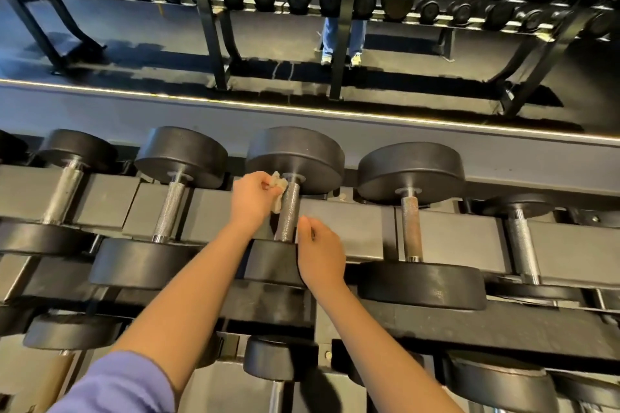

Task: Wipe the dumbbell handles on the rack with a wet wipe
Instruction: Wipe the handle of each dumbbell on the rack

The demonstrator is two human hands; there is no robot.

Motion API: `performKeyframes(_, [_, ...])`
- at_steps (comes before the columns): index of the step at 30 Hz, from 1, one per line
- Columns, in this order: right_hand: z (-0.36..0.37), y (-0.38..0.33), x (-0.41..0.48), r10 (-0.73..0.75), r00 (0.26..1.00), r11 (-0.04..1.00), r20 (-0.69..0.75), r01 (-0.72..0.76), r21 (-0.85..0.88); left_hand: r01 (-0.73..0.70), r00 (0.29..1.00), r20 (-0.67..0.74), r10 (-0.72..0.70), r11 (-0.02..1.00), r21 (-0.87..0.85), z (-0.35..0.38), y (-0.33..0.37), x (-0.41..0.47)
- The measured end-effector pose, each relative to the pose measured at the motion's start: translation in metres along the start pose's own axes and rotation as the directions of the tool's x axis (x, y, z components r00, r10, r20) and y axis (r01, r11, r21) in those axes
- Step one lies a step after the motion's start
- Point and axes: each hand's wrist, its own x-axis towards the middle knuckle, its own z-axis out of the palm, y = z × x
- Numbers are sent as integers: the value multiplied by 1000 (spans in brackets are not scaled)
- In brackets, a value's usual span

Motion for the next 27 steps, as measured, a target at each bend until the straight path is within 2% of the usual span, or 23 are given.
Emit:
performKeyframes(4, [1,-1,1,23,999,998,-31,-21,67,12,996,86,-8,998,-54,7,4,16])
performKeyframes(7, [2,1,2,46,998,994,-33,-42,102,93,985,152,-78,991,-94,7,4,17])
performKeyframes(9, [1,0,2,62,998,990,-33,-57,126,161,953,270,-138,985,-64,3,-5,14])
performKeyframes(12, [2,-2,0,72,996,989,-43,-66,132,273,869,436,-235,962,-27,-2,-21,2])
performKeyframes(15, [3,-1,1,80,995,988,-58,-72,137,228,891,408,-201,973,-19,-2,-21,0])
performKeyframes(18, [3,-2,2,83,995,985,-52,-74,155,104,959,266,-100,995,1,1,-7,10])
performKeyframes(21, [1,-3,1,79,996,983,-47,-70,172,105,979,182,-94,993,-55,5,3,20])
performKeyframes(24, [1,0,0,78,995,984,-54,-68,164,159,951,268,-152,987,-4,6,-3,18])
performKeyframes(27, [1,1,0,75,995,985,-60,-65,160,183,876,425,-228,972,144,4,-18,6])
